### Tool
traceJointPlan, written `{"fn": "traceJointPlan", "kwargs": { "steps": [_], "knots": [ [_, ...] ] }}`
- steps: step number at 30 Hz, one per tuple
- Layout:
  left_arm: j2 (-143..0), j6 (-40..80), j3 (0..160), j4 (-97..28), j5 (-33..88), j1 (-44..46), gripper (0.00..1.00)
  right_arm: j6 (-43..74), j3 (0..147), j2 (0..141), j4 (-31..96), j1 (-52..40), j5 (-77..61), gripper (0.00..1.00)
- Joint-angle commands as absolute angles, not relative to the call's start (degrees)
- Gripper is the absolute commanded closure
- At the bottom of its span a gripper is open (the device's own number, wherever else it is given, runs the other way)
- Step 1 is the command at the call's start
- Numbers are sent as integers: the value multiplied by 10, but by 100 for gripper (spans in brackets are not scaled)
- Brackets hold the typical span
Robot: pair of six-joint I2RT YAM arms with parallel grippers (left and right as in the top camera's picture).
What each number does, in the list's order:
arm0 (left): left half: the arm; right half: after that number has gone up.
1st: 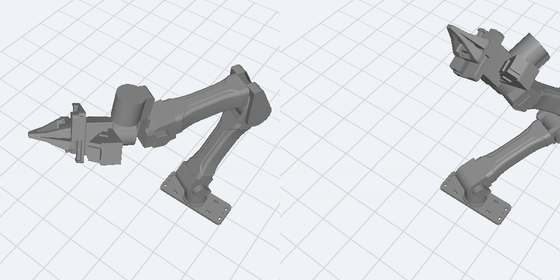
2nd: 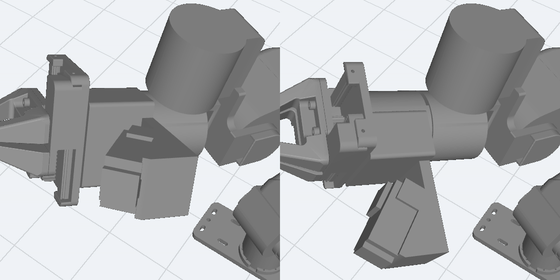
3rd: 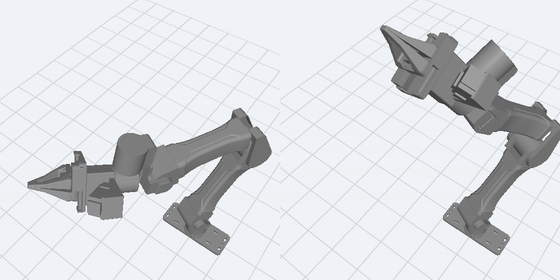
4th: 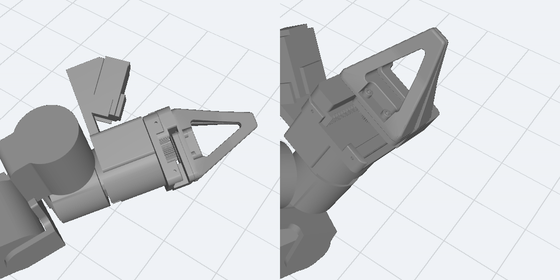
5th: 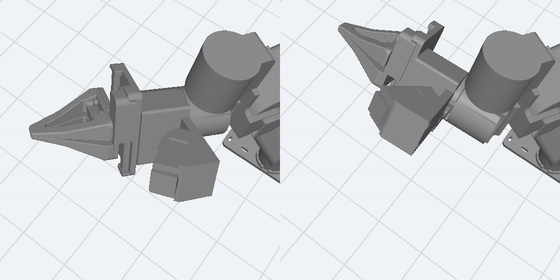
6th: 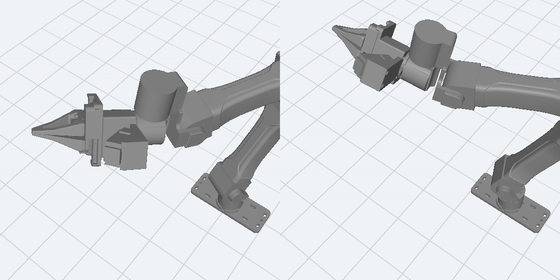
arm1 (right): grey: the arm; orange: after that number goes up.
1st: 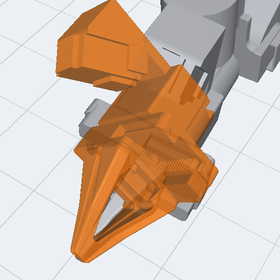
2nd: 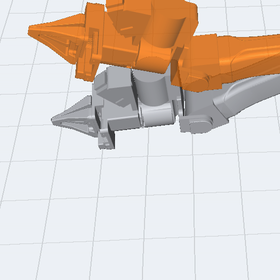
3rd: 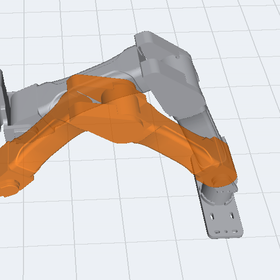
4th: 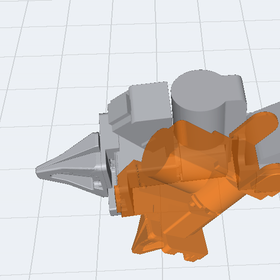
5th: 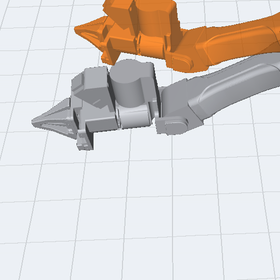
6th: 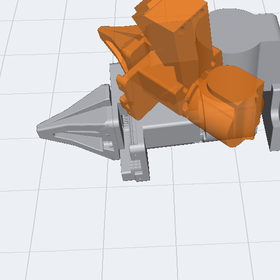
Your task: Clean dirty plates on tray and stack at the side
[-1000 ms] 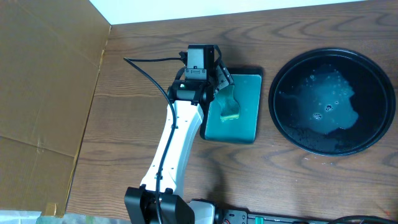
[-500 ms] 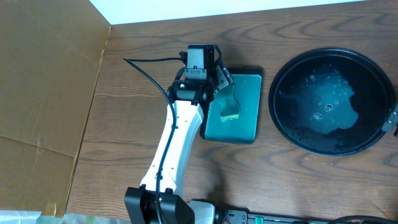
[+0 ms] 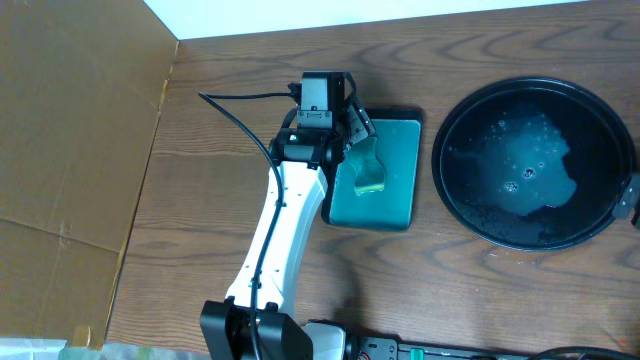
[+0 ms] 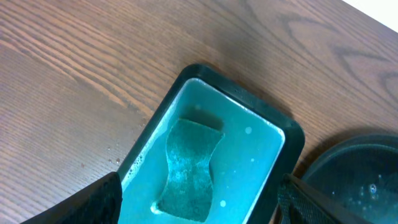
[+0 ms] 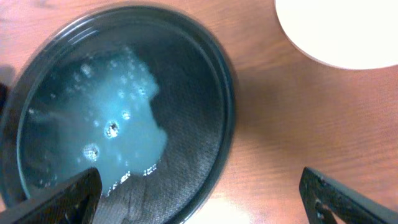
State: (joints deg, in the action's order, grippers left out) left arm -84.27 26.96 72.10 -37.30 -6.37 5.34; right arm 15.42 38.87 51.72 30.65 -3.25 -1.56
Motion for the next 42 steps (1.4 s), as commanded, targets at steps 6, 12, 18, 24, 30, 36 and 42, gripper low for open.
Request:
{"fn": "traceJointPlan", "kwargs": {
  "steps": [6, 12, 18, 24, 30, 36, 42],
  "knots": [
    [-849, 266, 730, -375, -73, 50, 20, 67, 193, 339, 91, -29, -46, 1],
    [-849, 266, 730, -375, -73, 50, 20, 66, 68, 225, -52, -29, -46, 1],
    [-849, 266, 730, -375, -73, 50, 20, 65, 10, 136, -77, -21, -30, 1],
    [-849, 266, 730, -375, -73, 50, 20, 65, 3, 59, -8, -17, 1, 1],
    [-849, 266, 730, -375, -73, 50, 20, 31, 3, 4, 43, -18, 18, 1],
    [-849, 266, 730, -375, -73, 50, 20, 13, 3, 3, 45, -20, 6, 1],
    [-849, 266, 730, -375, -73, 50, 20, -29, 3, 3, 45, -20, 1, 1]
  ]
}}
